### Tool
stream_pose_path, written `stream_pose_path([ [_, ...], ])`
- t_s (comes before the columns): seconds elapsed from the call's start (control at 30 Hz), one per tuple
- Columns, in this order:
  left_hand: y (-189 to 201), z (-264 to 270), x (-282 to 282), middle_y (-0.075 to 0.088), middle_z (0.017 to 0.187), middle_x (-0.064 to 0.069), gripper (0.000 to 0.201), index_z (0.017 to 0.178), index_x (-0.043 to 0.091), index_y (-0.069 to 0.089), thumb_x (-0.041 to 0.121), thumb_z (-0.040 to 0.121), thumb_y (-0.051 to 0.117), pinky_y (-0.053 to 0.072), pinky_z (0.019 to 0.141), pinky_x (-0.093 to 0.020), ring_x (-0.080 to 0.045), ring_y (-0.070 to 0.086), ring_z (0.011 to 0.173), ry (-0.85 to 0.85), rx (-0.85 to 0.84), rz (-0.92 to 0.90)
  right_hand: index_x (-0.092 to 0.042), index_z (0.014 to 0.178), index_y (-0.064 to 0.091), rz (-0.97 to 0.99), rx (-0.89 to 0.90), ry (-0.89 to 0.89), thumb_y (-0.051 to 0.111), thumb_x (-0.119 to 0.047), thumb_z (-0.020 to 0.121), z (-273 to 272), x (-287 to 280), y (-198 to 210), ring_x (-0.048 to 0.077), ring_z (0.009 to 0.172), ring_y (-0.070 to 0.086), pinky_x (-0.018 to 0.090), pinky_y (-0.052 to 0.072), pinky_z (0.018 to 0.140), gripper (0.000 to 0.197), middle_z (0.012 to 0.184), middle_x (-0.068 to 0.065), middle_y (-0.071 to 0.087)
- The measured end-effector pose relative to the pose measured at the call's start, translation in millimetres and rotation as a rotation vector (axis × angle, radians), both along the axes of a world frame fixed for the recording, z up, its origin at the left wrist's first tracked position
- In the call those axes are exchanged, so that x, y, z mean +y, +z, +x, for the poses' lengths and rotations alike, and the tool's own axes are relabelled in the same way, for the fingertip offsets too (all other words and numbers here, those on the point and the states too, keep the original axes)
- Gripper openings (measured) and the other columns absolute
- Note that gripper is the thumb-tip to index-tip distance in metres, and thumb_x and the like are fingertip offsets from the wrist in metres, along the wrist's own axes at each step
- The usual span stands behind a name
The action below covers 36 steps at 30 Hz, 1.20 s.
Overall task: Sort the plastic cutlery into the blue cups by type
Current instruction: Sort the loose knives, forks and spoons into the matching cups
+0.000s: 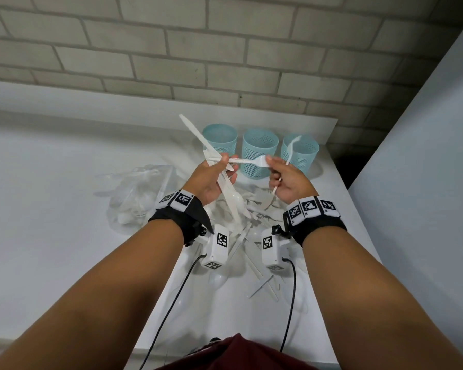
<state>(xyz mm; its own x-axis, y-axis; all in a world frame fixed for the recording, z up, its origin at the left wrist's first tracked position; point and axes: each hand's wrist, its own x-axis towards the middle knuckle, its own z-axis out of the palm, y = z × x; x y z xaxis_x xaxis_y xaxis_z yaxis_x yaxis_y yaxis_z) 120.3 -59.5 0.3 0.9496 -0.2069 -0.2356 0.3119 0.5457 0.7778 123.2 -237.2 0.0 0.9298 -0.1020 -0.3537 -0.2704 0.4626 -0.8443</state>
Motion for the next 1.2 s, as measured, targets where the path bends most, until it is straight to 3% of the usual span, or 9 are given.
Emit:
stream_pose_path([
  [0.13, 1.3, -5.2, -6.6, 0.062, 0.091, -0.002, 0.008, 0.094, 0.014, 0.056, 0.011, 0.096, 0.049, 0.055, 0.062, -0.021, -0.008, 0.066, 0.07, -0.032, 0.008, -0.058, -0.01, 0.081, 0.055, 0.274, -0.023, -0.06, 0.054, -0.023, 0.094, 5.0, 13.4, 8.0, 0.002, 0.038, 0.036, 0.012, 0.029, 0.037, 0.018, 0.069, -0.001, 0.053],
  [0.37, -1.4, -6.9, -6.6, 0.063, 0.093, -0.006, 0.006, 0.093, 0.015, 0.059, 0.011, 0.093, 0.054, 0.055, 0.061, -0.021, -0.011, 0.067, 0.073, -0.025, 0.005, 0.002, -0.008, 0.082, 0.054, 0.082, 0.026, 0.024, 0.046, -0.015, 0.098, 9.5, 28.5, 20.0, 0.005, 0.054, 0.033, 0.013, 0.035, 0.04, 0.018, 0.088, 0.003, 0.064],
  [0.5, 5.6, -9.3, -9.3, 0.067, 0.094, -0.004, 0.01, 0.098, 0.014, 0.059, 0.017, 0.095, 0.051, 0.055, 0.062, -0.018, -0.013, 0.066, 0.077, -0.047, -0.021, 0.029, -0.005, 0.091, 0.056, -0.006, 0.006, -0.086, 0.042, -0.018, 0.1, 11.3, 28.1, 18.9, 0.008, 0.062, 0.045, 0.019, 0.044, 0.056, 0.021, 0.084, 0.001, 0.065],
  [0.63, 5.9, -10.9, -9.8, 0.066, 0.096, -0.006, 0.012, 0.098, 0.013, 0.059, 0.017, 0.096, 0.049, 0.056, 0.063, -0.017, -0.013, 0.069, 0.073, -0.064, -0.021, 0.023, -0.01, 0.098, 0.048, 0.158, -0.041, -0.213, 0.039, -0.019, 0.101, 9.2, 24.4, 23.6, 0.019, 0.075, 0.059, 0.04, 0.049, 0.079, 0.012, 0.083, 0.008, 0.061],
  [0.77, 5.0, -10.2, -4.0, 0.065, 0.099, -0.004, 0.014, 0.104, 0.009, 0.056, 0.014, 0.097, 0.046, 0.056, 0.066, -0.016, -0.014, 0.068, 0.081, -0.051, -0.011, -0.005, -0.01, 0.095, 0.049, 0.284, -0.094, -0.33, 0.041, -0.019, 0.1, 7.5, 17.6, 25.4, 0.01, 0.054, 0.054, 0.026, 0.051, 0.056, 0.013, 0.072, 0.004, 0.047],
  [0.83, 4.3, -9.9, -1.3, 0.064, 0.104, -0.004, 0.019, 0.115, 0.008, 0.052, 0.014, 0.098, 0.045, 0.056, 0.071, -0.018, -0.016, 0.064, 0.09, -0.053, -0.014, 0.007, -0.012, 0.087, 0.05, 0.254, -0.11, -0.307, 0.043, -0.022, 0.1, 7.2, 15.3, 24.1, 0.003, 0.035, 0.039, 0.015, 0.036, 0.036, 0.017, 0.063, 0.0, 0.037],
  [0.93, 5.1, -10.9, -1.6, 0.06, 0.114, -0.007, 0.028, 0.126, 0.008, 0.047, 0.013, 0.098, 0.044, 0.051, 0.082, -0.024, -0.017, 0.063, 0.094, -0.043, -0.03, 0.012, -0.015, 0.085, 0.052, 0.135, -0.08, -0.22, 0.052, -0.025, 0.096, 7.5, 16.2, 19.9, 0.002, 0.033, 0.029, 0.015, 0.025, 0.032, 0.014, 0.052, -0.004, 0.036],
  [1.1, 10.5, -11.5, -5.3, 0.059, 0.116, -0.009, 0.026, 0.124, 0.011, 0.047, 0.014, 0.1, 0.04, 0.05, 0.084, -0.029, -0.019, 0.062, 0.099, 0.005, -0.074, 0.004, -0.008, 0.085, 0.054, 0.168, -0.052, -0.127, 0.044, -0.016, 0.099, 6.7, 25.1, 23.8, 0.009, 0.05, 0.039, 0.021, 0.039, 0.051, 0.019, 0.056, -0.002, 0.038],
  [1.2, 16.6, -9.3, -8.4, 0.062, 0.11, -0.008, 0.024, 0.122, 0.013, 0.048, 0.016, 0.1, 0.039, 0.051, 0.083, -0.029, -0.016, 0.064, 0.092, 0.04, -0.109, 0.03, -0.015, 0.095, 0.057, 0.028, -0.048, 0.022, 0.033, -0.032, 0.102, 2.0, 29.2, 28.3, 0.015, 0.068, 0.056, 0.035, 0.052, 0.07, 0.03, 0.071, 0.003, 0.053],
])
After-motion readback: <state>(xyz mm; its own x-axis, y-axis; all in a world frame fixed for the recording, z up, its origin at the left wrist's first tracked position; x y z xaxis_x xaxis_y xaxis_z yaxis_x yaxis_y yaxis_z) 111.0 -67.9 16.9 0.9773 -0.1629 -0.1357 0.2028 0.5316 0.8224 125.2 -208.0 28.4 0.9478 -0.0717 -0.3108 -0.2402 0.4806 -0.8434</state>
